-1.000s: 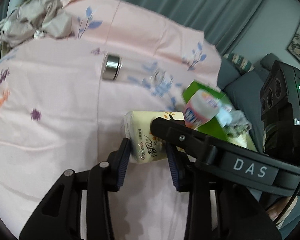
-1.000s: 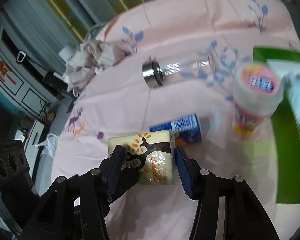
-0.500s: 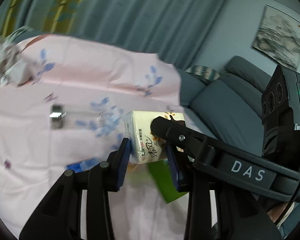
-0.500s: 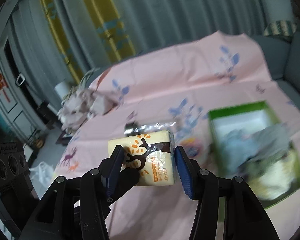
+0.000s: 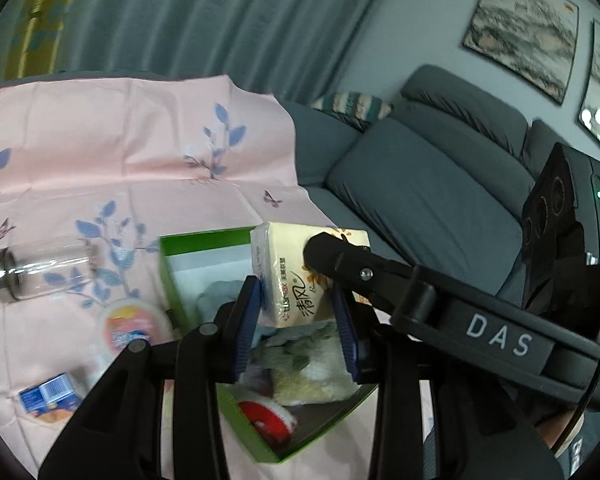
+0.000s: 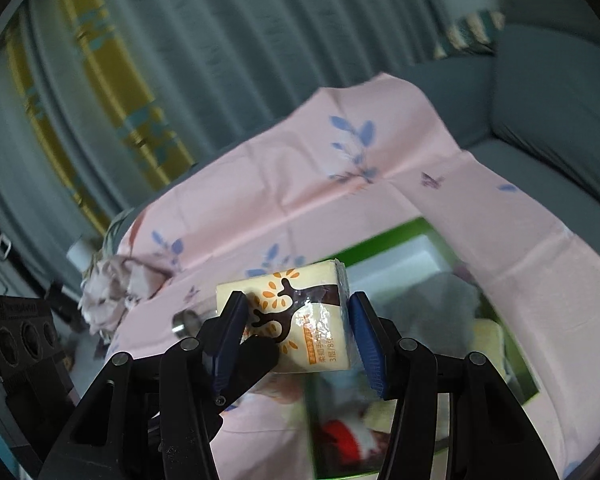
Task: Organize soft objects
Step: 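Lower the cream tissue pack into the box and open the right gripper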
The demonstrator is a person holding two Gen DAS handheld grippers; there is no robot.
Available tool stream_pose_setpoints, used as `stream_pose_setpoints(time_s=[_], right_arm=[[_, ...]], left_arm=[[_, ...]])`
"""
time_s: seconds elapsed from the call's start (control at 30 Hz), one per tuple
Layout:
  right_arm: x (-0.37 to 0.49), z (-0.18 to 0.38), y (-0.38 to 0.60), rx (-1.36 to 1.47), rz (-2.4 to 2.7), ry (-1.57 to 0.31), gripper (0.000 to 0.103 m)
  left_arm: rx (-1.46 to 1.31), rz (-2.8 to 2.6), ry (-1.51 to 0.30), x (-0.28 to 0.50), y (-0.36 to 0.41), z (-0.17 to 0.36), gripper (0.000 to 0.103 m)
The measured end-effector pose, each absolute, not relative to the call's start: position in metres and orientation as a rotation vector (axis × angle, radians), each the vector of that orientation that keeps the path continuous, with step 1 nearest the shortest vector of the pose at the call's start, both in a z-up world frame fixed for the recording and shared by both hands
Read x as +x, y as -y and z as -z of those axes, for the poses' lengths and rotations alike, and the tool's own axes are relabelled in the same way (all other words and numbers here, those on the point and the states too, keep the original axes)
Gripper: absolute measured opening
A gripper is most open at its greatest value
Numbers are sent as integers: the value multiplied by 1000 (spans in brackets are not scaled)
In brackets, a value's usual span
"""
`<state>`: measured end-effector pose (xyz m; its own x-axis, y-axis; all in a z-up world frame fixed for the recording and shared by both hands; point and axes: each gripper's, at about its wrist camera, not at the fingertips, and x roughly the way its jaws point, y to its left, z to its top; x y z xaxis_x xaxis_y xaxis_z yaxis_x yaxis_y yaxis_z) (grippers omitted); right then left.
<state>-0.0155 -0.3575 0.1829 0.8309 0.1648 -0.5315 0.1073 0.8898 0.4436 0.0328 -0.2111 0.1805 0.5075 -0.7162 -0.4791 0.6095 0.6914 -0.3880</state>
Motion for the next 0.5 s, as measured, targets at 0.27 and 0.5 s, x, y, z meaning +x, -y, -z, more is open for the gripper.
stream_pose_setpoints(time_s=[0.27, 0.5], right_arm=[[-15, -149, 406, 652, 73, -633, 55], [-12, -126, 434, 794, 135, -651, 55]], left_arm=[[-132, 857, -770, 49, 261, -158, 34], [-98, 863, -825, 59, 288, -145, 34]])
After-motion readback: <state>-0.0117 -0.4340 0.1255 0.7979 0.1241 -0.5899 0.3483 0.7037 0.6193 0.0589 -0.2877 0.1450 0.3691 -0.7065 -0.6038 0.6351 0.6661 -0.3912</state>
